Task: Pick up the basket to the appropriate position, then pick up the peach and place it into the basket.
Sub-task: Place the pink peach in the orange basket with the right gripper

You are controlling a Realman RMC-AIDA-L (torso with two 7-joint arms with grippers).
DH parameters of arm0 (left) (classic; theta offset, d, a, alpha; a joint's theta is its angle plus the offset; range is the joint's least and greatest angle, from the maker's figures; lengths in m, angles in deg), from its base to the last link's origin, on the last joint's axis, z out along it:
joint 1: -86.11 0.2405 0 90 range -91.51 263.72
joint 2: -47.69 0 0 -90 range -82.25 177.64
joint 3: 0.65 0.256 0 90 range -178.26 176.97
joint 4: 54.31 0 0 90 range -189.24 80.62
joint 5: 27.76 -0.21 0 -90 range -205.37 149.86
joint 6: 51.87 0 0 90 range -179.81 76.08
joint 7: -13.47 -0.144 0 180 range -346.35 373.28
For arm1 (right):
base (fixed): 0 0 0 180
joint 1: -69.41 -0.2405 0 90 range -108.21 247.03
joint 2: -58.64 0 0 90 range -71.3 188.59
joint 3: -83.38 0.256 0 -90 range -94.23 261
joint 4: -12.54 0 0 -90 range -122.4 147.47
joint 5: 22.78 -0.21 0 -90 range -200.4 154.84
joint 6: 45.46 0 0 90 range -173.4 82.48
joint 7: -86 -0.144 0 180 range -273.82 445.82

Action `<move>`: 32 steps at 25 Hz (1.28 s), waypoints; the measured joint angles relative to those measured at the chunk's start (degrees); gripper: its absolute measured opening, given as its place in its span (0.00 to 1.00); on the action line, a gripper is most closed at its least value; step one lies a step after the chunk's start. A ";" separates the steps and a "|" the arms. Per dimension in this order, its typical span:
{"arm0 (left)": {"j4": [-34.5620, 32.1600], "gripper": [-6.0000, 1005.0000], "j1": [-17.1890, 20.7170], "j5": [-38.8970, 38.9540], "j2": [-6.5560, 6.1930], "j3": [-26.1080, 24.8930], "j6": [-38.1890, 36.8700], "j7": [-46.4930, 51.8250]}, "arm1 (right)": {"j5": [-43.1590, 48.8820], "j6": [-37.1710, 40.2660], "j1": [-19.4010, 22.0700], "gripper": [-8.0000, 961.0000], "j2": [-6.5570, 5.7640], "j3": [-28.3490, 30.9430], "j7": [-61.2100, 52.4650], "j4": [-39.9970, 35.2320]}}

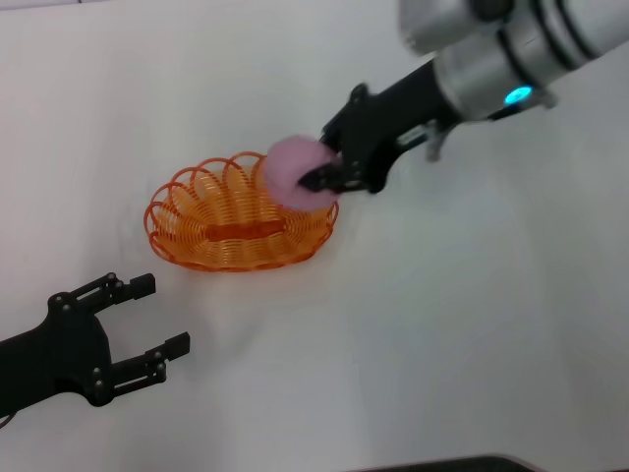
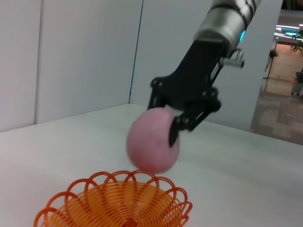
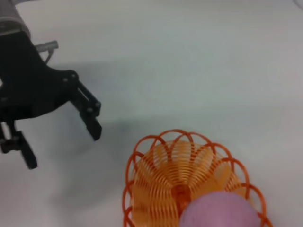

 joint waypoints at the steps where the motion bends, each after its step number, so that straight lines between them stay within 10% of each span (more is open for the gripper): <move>1: 0.00 0.79 0.00 0.00 0.00 0.00 -0.01 0.00 | -0.89 -2.03 -0.10 0.25 0.03 -1.62 0.29 1.44; 17: 0.03 0.80 0.17 0.00 0.00 0.00 -0.01 0.00 | -6.28 -15.10 -1.76 0.25 0.13 -13.03 1.96 9.67; 28: 0.03 0.79 0.17 0.00 0.00 0.00 -0.05 0.00 | -7.20 -15.39 -1.44 0.42 0.00 -12.71 2.37 10.23; 32: 0.03 0.79 0.15 0.00 0.00 0.00 -0.09 0.00 | -8.34 -15.27 -1.29 0.73 -0.08 -12.57 3.04 10.23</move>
